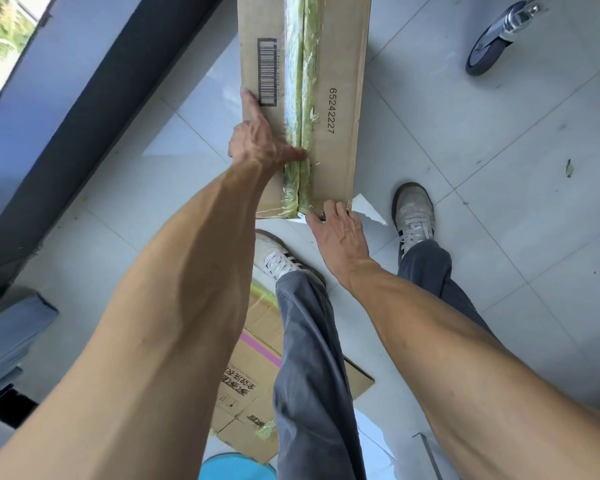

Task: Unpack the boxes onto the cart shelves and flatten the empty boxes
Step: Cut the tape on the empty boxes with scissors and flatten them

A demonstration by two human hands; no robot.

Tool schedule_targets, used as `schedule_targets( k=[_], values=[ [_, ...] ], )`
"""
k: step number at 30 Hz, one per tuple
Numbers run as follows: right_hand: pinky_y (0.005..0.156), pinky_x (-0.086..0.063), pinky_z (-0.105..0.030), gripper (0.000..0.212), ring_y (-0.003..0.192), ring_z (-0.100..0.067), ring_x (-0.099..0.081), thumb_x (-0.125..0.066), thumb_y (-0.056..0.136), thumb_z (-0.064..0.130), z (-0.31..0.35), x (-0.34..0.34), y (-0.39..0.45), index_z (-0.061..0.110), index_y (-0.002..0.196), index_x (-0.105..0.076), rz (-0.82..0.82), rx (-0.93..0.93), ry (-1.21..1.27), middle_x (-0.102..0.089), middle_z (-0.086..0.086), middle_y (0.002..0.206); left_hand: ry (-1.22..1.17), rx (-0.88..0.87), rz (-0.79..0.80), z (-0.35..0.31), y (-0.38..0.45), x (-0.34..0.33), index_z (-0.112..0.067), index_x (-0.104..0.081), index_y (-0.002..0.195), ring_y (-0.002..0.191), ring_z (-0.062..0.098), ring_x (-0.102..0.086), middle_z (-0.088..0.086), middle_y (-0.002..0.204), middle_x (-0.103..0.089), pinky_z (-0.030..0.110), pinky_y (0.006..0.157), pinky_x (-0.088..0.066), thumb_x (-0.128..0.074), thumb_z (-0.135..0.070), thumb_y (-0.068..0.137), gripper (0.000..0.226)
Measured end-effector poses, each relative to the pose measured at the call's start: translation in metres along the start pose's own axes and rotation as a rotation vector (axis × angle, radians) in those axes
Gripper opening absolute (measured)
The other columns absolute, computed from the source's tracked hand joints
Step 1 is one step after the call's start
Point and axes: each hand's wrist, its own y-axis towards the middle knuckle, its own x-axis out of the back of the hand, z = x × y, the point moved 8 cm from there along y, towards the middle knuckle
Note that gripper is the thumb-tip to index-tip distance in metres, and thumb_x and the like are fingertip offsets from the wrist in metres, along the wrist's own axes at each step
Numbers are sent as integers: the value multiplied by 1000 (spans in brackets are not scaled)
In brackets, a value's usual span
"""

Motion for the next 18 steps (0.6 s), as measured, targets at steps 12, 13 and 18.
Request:
schedule_targets(
  k=[12,13,18],
  values=[
    [84,-43,-39,43,107,-28,-48,-51,90,3,-19,-8,-10,14,132,-47,56,6,170,-49,-12,115,-299,-192,-86,22,-15,14,-18,-26,145,76,30,-55,-3,69,-56,34,70,-41,-50,-47,66,87],
    [88,-41,-38,41,108,-27,-47,-54,91,9,-21,-9,-11,15,132,-47,46,3,176,-49,-11,116,-369,-184,-85,27,-17,16,-18,-31,144,75,26,-54,-4,67,-56,33,69,-40,-48,-43,67,83],
    [91,-33,-36,34,103,-23,-46,-61,86,23,-14,1,-19,19,118,-53,-62,9,124,-50,-4,110,-663,57,-237,77,-23,28,-11,-60,114,64,10,-54,-13,62,-59,28,66,-41,-47,-37,66,55]
  ],
)
